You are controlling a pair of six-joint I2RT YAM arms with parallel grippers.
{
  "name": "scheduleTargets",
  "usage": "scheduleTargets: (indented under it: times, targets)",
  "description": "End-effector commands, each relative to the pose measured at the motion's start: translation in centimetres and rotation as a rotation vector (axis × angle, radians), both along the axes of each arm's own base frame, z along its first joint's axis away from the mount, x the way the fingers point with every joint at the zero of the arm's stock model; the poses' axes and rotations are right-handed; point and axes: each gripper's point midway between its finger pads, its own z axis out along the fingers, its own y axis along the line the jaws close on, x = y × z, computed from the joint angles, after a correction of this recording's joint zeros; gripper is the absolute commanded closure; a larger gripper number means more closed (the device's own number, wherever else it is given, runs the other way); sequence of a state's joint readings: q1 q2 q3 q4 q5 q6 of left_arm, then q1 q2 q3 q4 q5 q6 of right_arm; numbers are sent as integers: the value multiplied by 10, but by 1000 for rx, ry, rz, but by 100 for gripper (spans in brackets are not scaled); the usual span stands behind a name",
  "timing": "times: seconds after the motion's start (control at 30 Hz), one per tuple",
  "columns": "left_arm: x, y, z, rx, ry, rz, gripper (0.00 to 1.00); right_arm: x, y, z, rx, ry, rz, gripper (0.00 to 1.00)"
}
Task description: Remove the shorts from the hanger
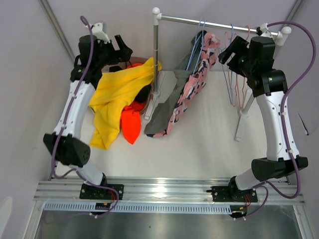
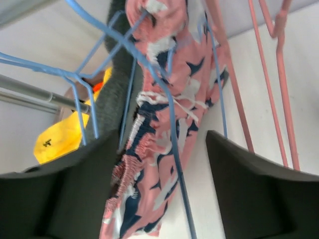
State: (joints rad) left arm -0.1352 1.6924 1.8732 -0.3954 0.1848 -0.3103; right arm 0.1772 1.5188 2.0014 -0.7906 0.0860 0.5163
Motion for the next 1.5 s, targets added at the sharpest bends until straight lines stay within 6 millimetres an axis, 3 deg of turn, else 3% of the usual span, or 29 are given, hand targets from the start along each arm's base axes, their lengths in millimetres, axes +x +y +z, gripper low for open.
scheduleTargets:
  times: [0.0,0.1,0.17,0.2,0.23,0.27,0.3,0.33,0.37,0.4,0.43,0.47,0.57,0.67,0.73,0.77,0.87,1.0,1.2,1.47]
  targets:
    - [-46,9,45,2,-139,10,1,-13,-11,12,-3,-42,-37,9]
    - [-81,14,53,0,-171,12,1,-30,-15,22,6,-63,-44,2]
    - [-97,15,40,4,-141,8,1,-47,-21,33,2,-83,-59,2]
    - [-117,17,55,1,-181,2,1,-53,-23,36,2,-90,-67,1]
    - [-126,17,43,3,-161,-4,1,-59,-27,41,2,-102,-80,1]
    - [-136,18,45,3,-176,-7,1,-73,-30,53,7,-132,-87,2]
    - [-142,17,19,9,-134,-19,1,-81,-32,60,12,-152,-92,2]
    - [-164,19,33,4,-187,-24,1,-87,-34,66,18,-167,-95,2]
    - [-174,20,32,2,-198,-27,1,-93,-33,73,27,-188,-89,3]
    - [-180,20,14,4,-172,-30,1,-105,-33,86,41,-229,-76,5]
    - [-186,18,-6,3,-144,-44,1,-110,-28,92,51,-252,-49,5]
    - [-203,20,1,-7,-184,-46,1,-114,-14,108,75,-312,30,6]
    - [-217,19,-49,-15,-114,-58,1,-128,22,132,132,-428,222,8]
    - [-229,16,-76,-32,-61,-71,2,-124,53,139,157,-437,321,12]
    - [-235,13,-82,-41,-55,-83,2,-115,77,135,134,-420,369,15]
    - [-237,13,-97,-36,-27,-81,2,-110,83,133,125,-415,373,21]
    - [-242,14,-108,-20,-23,-79,2,-87,102,117,105,-368,381,35]
    - [-245,18,-122,12,6,-68,2,-58,117,91,84,-308,366,40]
    - [-246,17,-123,12,-10,-74,2,-21,116,48,28,-218,272,51]
    - [-245,16,-126,13,1,-78,3,-6,101,14,-32,-171,166,55]
